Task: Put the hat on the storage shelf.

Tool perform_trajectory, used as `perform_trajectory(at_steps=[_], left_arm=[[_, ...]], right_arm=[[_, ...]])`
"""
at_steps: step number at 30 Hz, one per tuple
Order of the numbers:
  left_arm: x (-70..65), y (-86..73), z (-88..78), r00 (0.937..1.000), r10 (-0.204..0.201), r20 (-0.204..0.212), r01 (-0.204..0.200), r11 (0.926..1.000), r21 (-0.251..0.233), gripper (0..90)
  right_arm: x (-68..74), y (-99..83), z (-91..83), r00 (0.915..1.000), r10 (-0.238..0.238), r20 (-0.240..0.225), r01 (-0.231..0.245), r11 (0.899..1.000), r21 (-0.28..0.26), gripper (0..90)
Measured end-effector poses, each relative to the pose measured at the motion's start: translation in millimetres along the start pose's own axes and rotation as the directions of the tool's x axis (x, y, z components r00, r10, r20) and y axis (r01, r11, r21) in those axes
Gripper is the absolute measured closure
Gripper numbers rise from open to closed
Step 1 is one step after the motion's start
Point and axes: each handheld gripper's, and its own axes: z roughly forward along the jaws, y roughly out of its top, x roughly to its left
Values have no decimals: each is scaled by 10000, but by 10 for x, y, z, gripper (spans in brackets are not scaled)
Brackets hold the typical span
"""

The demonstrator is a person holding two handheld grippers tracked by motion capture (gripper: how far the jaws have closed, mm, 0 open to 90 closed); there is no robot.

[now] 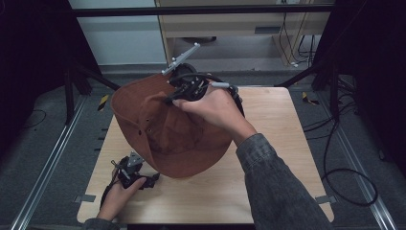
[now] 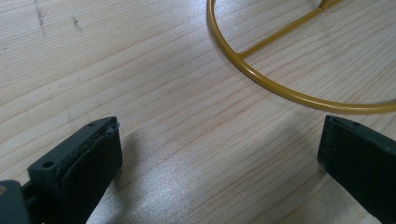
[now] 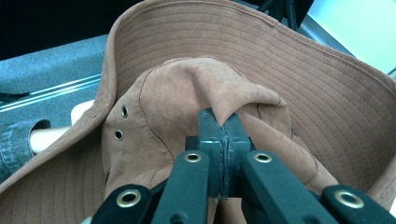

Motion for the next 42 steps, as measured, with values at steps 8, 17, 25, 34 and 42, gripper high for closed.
perform_trajectory(at_steps=[8,17,25,34,42], left_arm=[[1,1,-1,10000,3,18,-3,10000,5,0],[0,0,0,10000,5,4,-5,10000,3,0],[0,1,0,10000,10,7,-10,10000,3,0],[0,1,1,10000,5,7,-5,10000,1,0],[0,1,0,10000,11,5,-11,10000,10,0]], right_arm=[[-38,-79,36,9999,105,-16,-105,9999,134,894],[-17,-112,132,9998,139,-149,-134,9995,278,892],[12,-152,155,9996,100,-270,-93,9995,286,890],[42,-191,197,9993,78,-353,-67,9995,315,880],[69,-230,211,9991,34,-417,-19,9994,347,852]])
